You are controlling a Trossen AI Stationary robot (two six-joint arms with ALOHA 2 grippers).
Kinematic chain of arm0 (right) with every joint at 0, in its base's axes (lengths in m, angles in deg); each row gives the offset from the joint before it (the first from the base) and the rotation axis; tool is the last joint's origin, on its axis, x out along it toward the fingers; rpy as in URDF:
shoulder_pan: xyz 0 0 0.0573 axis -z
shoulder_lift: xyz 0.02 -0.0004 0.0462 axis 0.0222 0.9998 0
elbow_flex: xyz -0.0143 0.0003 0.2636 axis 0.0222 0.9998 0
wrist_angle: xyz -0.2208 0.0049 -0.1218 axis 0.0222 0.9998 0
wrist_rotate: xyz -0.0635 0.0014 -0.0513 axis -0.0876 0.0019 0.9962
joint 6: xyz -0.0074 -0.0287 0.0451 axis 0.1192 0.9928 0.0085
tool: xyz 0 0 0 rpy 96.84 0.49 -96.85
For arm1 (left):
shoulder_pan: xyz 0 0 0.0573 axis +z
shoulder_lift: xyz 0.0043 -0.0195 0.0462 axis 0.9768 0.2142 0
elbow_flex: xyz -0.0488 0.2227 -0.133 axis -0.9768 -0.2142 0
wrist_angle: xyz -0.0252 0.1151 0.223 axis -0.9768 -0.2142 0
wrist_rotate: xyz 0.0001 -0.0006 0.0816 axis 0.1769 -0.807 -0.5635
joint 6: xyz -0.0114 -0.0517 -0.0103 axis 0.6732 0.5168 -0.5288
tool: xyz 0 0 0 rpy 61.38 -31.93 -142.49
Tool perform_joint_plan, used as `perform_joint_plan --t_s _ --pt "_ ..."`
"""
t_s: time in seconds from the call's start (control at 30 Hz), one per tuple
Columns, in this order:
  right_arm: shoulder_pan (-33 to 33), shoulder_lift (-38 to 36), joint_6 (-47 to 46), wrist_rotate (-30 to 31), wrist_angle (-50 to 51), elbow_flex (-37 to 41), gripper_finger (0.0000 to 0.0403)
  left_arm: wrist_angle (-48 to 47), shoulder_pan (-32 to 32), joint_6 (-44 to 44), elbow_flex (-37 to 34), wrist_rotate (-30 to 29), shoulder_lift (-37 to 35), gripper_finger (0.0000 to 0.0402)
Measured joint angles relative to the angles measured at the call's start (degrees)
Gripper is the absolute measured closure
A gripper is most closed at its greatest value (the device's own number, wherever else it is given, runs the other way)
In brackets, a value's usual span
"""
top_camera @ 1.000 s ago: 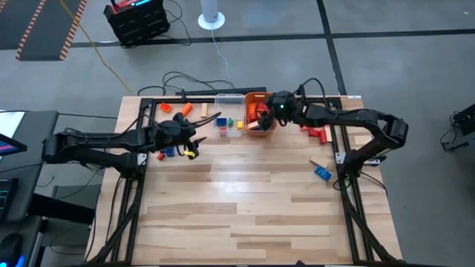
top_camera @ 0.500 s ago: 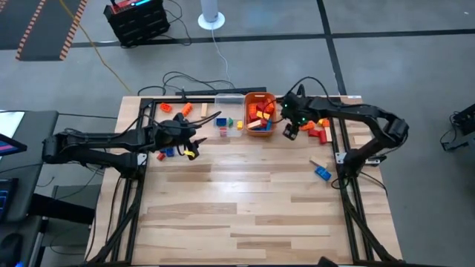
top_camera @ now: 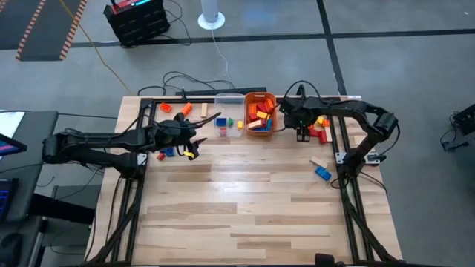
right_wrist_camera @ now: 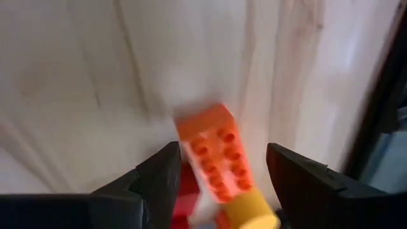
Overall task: Sort blocks by size
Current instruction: Put the orange rectangle game piece into the orange bin
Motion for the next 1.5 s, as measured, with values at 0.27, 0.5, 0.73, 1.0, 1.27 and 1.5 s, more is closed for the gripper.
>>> perform_joint_plan --t_s 0.27,0.5,0.73,1.0,1.27,1.5 --pt "0.13 0.23 6.56 0.76 0.99 -0.02 0.0143 0.04 0.00 -1.28 0.00 0.04 0.00 0.0159" --pt "4.15 0.22 7.58 -4.21 1.51 -0.02 0.0143 0.04 0.00 -1.29 0.01 0.05 0.00 0.0159" --pt "7.74 1.15 9.35 -8.41 0.32 -0.02 0.0149 0.03 0.00 -1.26 0.02 0.08 0.00 0.0159" --pt "7.38 5.73 8.42 -6.80 -0.26 -0.18 0.0181 -0.36 0.00 -0.83 0.02 0.11 0.02 0.0159" --pt "4.89 2.08 7.15 -8.76 -0.18 0.02 0.0241 -0.59 0.00 -1.10 0.02 0.11 0.02 0.0159" --pt "0.88 -5.75 1.00 -9.95 -0.24 -2.90 0.0241 0.15 0.00 -1.29 0.02 0.11 0.02 0.0159"
